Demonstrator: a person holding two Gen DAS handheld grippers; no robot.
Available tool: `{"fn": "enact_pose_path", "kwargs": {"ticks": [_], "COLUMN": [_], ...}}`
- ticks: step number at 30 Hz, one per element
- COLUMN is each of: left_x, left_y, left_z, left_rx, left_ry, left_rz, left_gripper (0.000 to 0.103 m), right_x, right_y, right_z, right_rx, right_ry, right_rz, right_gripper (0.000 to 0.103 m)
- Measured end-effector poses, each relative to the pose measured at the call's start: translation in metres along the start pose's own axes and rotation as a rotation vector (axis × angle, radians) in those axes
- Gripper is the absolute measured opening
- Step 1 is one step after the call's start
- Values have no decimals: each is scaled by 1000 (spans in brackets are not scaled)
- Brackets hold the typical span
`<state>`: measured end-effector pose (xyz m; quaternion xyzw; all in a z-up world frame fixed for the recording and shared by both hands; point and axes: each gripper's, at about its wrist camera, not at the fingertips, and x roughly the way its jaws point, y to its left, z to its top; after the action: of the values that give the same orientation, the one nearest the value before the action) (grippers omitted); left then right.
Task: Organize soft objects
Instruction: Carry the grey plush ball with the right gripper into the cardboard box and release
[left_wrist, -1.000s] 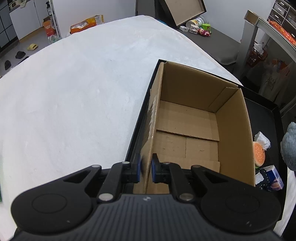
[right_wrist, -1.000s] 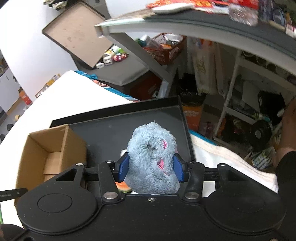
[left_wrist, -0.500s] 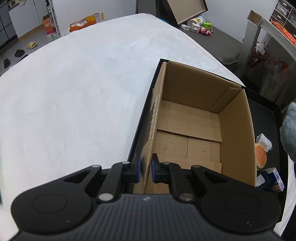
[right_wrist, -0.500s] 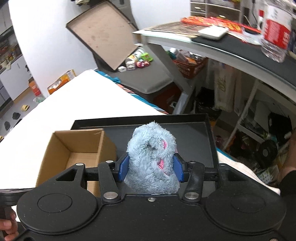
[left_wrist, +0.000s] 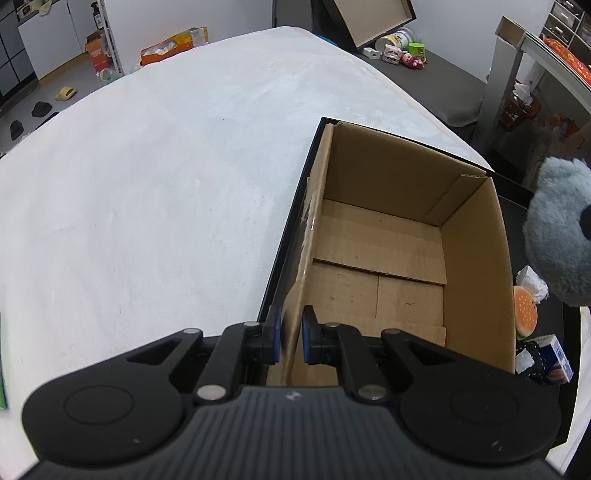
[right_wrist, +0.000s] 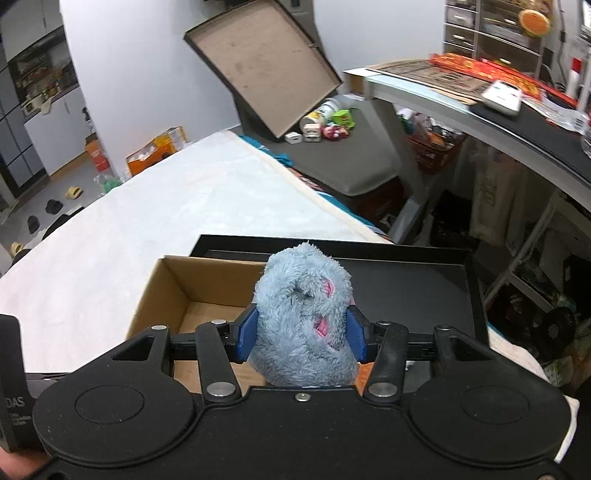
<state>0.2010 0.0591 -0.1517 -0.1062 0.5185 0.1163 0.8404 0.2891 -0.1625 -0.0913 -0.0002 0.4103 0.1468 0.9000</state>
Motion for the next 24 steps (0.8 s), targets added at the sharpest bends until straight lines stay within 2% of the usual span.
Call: {"fn": "enact_pose_path", "kwargs": {"ticks": [10, 24], "left_x": [3, 7], "left_y": [1, 12], "left_z": [2, 4], "left_rx": [-22, -44], "left_ry": [12, 35], "left_rz": [14, -37], "left_gripper": [10, 11], "right_x": [16, 58], "right_y": [33, 71], "right_z": [7, 1], "right_rx": [-39, -90], "right_ry": [24, 120], "right_rz": [55, 124], "right_gripper": [48, 49]}}
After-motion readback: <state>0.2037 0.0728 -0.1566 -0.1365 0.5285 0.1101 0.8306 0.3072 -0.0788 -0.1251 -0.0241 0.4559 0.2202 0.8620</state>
